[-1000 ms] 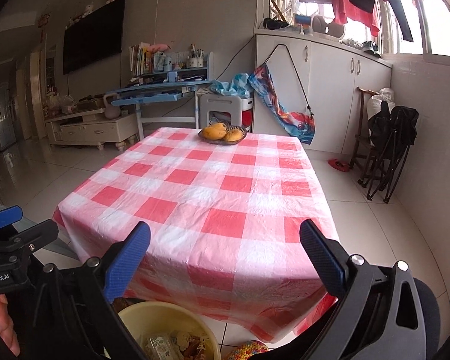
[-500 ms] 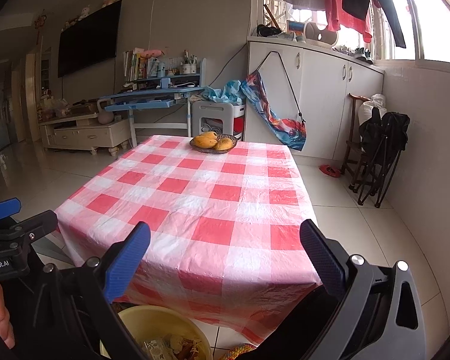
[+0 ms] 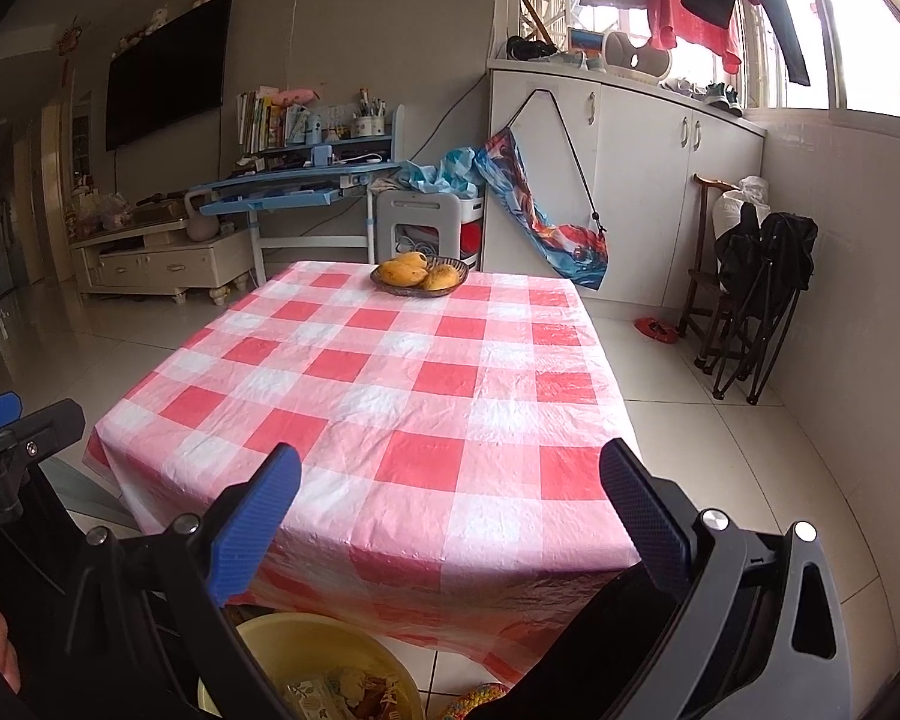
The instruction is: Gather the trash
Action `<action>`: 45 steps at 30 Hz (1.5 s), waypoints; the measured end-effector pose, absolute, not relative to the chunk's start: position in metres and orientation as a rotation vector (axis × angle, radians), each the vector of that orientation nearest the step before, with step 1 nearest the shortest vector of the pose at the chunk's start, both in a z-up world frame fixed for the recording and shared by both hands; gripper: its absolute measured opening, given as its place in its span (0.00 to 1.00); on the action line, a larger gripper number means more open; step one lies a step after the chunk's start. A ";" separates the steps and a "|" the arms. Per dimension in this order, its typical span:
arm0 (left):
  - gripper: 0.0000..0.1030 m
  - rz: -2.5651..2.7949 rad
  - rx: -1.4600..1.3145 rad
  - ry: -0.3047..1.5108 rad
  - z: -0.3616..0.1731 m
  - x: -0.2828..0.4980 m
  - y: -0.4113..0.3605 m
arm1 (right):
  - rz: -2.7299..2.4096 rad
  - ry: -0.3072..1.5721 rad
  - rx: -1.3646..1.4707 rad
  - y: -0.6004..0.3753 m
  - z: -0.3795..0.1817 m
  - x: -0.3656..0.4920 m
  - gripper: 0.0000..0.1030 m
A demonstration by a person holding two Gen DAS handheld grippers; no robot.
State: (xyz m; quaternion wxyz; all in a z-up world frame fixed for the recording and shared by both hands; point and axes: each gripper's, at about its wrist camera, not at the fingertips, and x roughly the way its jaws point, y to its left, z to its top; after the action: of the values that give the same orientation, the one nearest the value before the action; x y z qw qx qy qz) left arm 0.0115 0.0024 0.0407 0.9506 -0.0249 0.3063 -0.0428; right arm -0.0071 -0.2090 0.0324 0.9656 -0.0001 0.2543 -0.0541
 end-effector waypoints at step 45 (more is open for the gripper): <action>0.93 -0.068 0.010 0.614 0.027 0.007 0.003 | -0.121 0.532 -0.085 -0.190 0.017 -0.009 0.93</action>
State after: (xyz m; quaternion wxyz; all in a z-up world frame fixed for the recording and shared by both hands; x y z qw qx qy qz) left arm 0.0074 0.0027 0.0271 0.9526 0.0049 0.3022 -0.0336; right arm -0.0088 -0.1904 0.0174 0.9622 -0.0421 0.2624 -0.0599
